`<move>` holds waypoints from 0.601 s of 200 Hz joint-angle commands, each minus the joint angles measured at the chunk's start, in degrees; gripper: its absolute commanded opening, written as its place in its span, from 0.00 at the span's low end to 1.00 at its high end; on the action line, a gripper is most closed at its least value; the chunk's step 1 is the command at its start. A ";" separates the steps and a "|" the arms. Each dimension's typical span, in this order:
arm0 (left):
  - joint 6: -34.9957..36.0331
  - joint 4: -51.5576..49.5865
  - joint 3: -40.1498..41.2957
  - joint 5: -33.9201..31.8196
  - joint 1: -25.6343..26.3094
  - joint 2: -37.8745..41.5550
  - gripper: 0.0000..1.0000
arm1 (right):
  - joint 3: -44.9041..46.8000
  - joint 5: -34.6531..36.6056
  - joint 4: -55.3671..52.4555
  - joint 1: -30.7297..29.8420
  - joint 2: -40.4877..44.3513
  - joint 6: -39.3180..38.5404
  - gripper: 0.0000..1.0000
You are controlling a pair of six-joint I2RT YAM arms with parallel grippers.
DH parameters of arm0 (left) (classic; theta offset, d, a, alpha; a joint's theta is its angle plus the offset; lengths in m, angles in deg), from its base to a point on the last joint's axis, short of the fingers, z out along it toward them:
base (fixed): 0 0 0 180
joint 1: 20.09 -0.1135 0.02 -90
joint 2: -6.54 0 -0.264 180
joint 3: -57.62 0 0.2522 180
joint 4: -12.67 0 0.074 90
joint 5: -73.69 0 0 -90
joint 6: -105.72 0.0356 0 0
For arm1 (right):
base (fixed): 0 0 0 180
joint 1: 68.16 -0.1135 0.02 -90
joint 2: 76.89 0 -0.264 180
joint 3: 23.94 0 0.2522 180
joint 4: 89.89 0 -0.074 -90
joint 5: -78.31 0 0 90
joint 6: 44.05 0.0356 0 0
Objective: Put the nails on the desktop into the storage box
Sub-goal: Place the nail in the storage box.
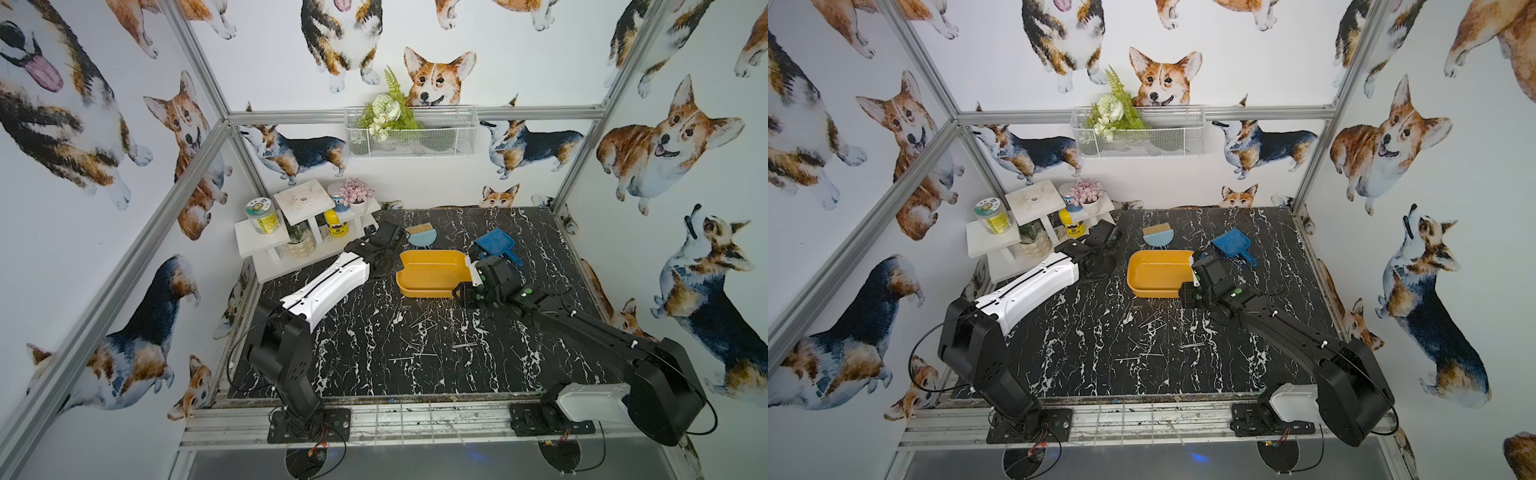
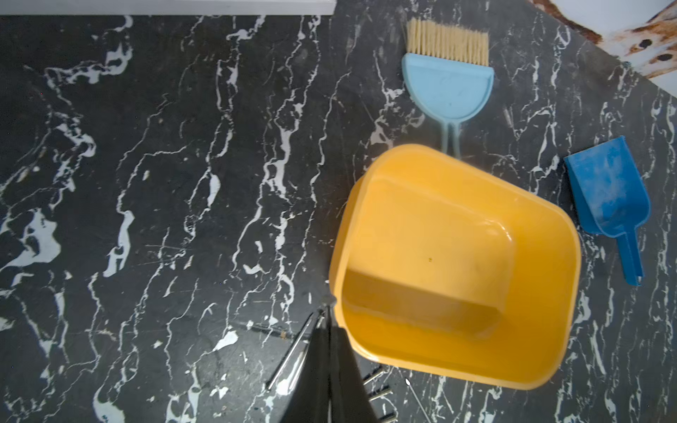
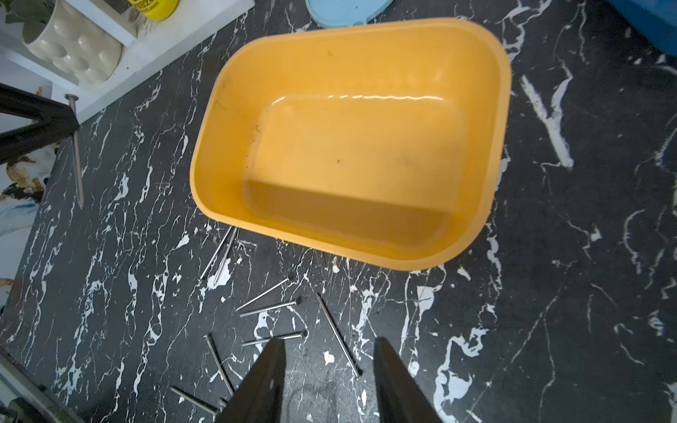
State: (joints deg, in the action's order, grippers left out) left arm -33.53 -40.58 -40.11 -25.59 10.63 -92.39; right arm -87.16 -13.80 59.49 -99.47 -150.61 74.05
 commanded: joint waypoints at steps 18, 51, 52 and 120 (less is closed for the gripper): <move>1.97 -1.28 -9.31 2.88 1.98 -6.72 0.00 | -0.31 -2.02 1.48 1.41 -0.18 0.63 0.44; 1.97 -1.65 -17.32 4.41 4.06 -14.58 0.00 | 0.94 -1.94 1.32 2.47 1.61 1.52 0.44; 1.97 -1.65 -17.44 4.43 4.07 -14.82 0.00 | 0.98 -1.94 1.27 2.48 1.67 1.52 0.44; 3.38 -0.99 -23.34 3.95 4.84 -23.43 0.00 | 3.08 -0.90 -1.72 3.68 6.05 2.00 0.44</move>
State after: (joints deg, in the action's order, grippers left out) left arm -31.98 -41.61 -62.09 -20.63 15.48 -114.82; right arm -84.67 -15.07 59.16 -95.89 -145.60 75.40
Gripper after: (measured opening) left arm 0.073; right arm 0.444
